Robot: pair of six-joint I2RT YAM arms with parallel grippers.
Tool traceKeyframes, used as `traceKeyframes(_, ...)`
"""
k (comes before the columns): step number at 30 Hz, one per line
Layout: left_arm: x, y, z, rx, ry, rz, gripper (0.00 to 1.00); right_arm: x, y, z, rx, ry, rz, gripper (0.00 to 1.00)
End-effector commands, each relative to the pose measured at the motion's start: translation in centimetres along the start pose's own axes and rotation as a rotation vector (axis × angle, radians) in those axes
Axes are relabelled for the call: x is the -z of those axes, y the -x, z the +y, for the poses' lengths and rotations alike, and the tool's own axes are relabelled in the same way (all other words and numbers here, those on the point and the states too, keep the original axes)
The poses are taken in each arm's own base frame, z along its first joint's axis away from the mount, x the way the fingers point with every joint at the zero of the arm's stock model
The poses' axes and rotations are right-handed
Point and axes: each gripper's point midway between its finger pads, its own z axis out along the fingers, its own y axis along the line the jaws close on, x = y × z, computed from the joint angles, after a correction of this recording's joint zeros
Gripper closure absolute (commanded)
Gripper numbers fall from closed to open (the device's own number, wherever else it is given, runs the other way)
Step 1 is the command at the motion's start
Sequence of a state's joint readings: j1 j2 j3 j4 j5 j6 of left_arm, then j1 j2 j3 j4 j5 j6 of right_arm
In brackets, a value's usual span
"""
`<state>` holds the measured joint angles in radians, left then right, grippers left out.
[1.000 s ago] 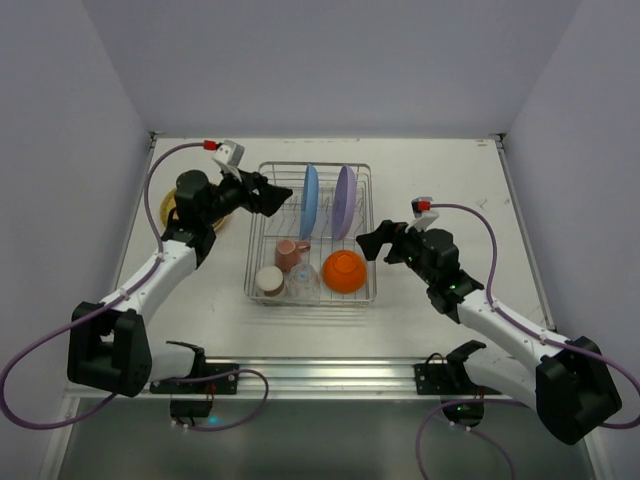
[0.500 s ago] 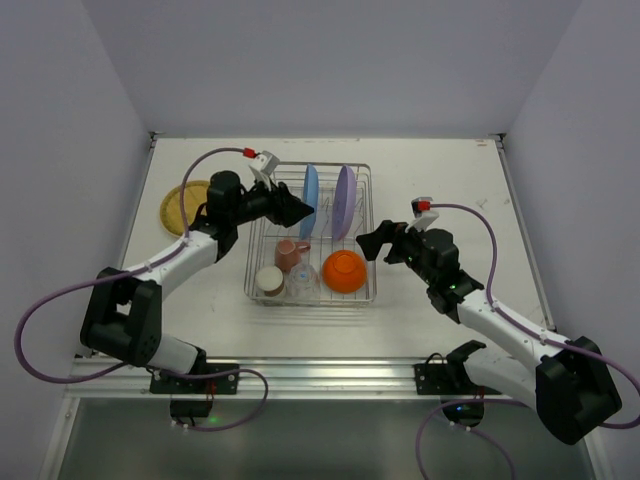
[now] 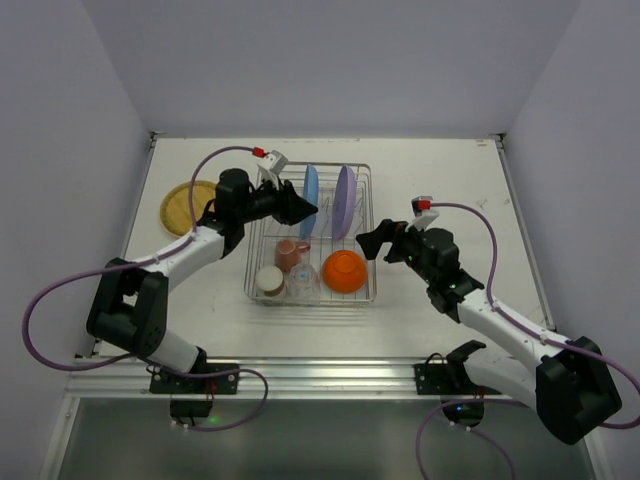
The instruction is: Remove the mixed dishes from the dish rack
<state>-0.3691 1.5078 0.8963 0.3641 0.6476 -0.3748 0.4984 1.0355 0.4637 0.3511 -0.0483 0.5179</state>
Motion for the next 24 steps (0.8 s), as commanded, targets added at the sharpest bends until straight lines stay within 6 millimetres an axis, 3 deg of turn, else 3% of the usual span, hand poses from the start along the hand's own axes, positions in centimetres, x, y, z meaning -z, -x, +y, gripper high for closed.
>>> traceKeyframes(1, -0.53, 1.19, -0.79, -0.035, -0.029, -0.008, 0.53, -0.24, 1.59, 1.37, 0.021, 0.040, -0.026, 0.01)
traceKeyframes(2, -0.61, 1.10, -0.82, -0.033, -0.034, -0.005, 0.60, -0.27, 1.62, 1.30, 0.021, 0.037, -0.026, 0.01)
traceKeyframes(7, -0.70, 1.14, -0.99, -0.035, -0.041, -0.006, 0.69, -0.30, 1.60, 1.31, 0.021, 0.037, -0.024, 0.01)
traceKeyframes(16, -0.52, 1.40, -1.20, -0.045, -0.042, -0.011, 0.70, -0.29, 1.55, 1.41, 0.021, 0.041, -0.022, 0.01)
traceKeyframes(24, -0.59, 1.26, -1.08, -0.039, -0.040, -0.008, 0.84, -0.29, 1.59, 1.34, 0.021, 0.039, -0.024, 0.01)
